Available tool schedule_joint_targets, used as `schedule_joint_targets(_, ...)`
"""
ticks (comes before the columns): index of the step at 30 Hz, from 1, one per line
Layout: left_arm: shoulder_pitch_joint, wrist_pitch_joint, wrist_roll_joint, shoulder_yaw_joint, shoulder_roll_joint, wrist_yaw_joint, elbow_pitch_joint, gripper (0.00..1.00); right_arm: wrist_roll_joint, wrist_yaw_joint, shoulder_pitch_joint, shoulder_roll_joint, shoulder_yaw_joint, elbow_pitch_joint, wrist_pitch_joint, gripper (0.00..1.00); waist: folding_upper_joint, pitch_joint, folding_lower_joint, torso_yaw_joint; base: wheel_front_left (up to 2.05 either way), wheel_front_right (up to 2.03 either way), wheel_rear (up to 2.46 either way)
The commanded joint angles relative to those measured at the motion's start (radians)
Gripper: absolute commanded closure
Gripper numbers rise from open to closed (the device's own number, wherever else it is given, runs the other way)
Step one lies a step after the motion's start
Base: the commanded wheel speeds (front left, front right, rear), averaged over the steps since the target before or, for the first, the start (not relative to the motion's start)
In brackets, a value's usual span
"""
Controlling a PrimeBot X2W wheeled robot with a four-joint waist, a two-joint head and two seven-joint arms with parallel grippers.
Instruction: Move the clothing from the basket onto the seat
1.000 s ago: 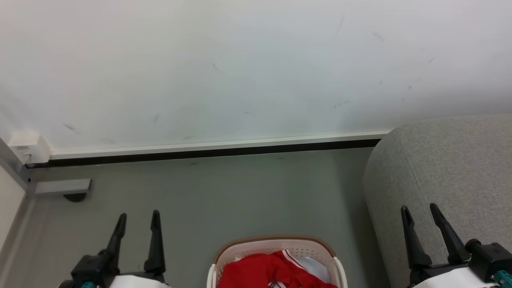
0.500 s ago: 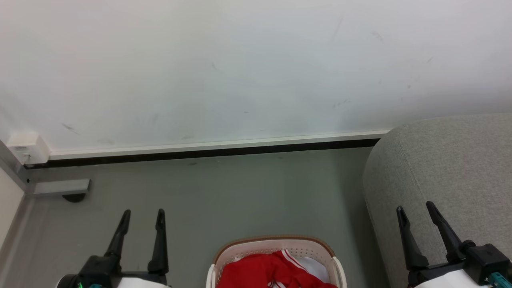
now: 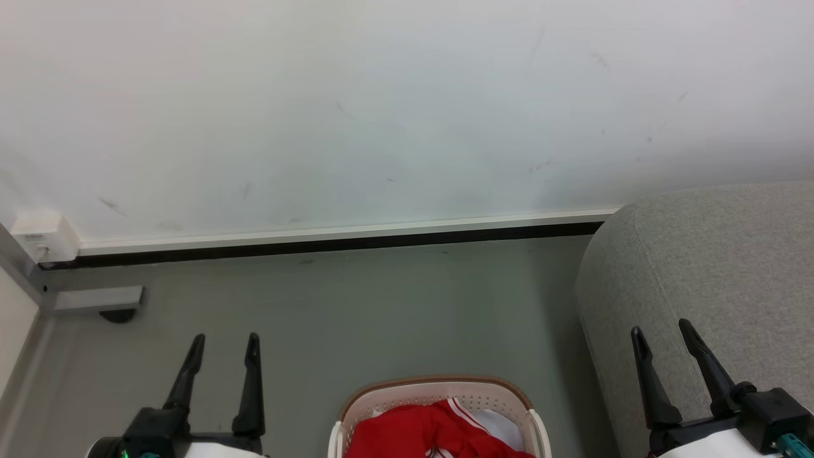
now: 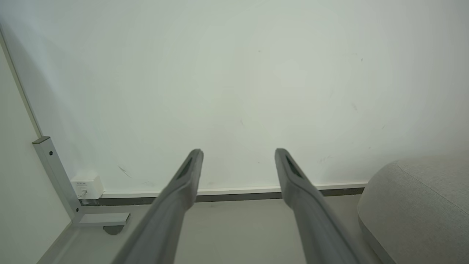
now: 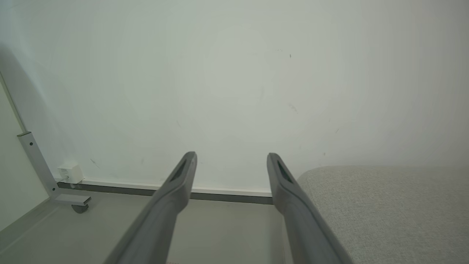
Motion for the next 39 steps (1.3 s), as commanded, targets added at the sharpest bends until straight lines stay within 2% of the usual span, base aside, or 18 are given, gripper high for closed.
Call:
schedule_joint_targets(1,0.008,-0.002,-0.002,0.003,0.002,-0.003,0.002,0.0,0.002,-0.002,-0.002,-0.002,-0.002,-0.004,-0.003,0.0,0.0,0.0,0.0,0.001,0.0,0.0,0.0)
schedule_joint_targets(24,0.001,-0.002,-0.043,-0.002,0.001,0.015,0.008,0.0,0.02,-0.002,-0.016,-0.012,0.005,0.003,-0.003,0.0,0.0,0.009,0.0,-0.018,0.0,0.0,0.0)
schedule_joint_targets(32,-0.008,-0.002,-0.045,-0.014,0.001,0.01,0.024,0.0,0.032,-0.002,-0.022,-0.009,0.007,-0.001,-0.003,0.0,0.0,0.033,0.0,-0.072,0.0,0.0,0.0)
schedule_joint_targets(39,-0.046,-0.002,-0.031,-0.034,0.002,-0.016,0.08,0.0,0.048,-0.002,-0.039,-0.009,0.002,-0.008,-0.003,0.0,0.0,0.072,0.0,-0.127,0.0,0.0,0.0)
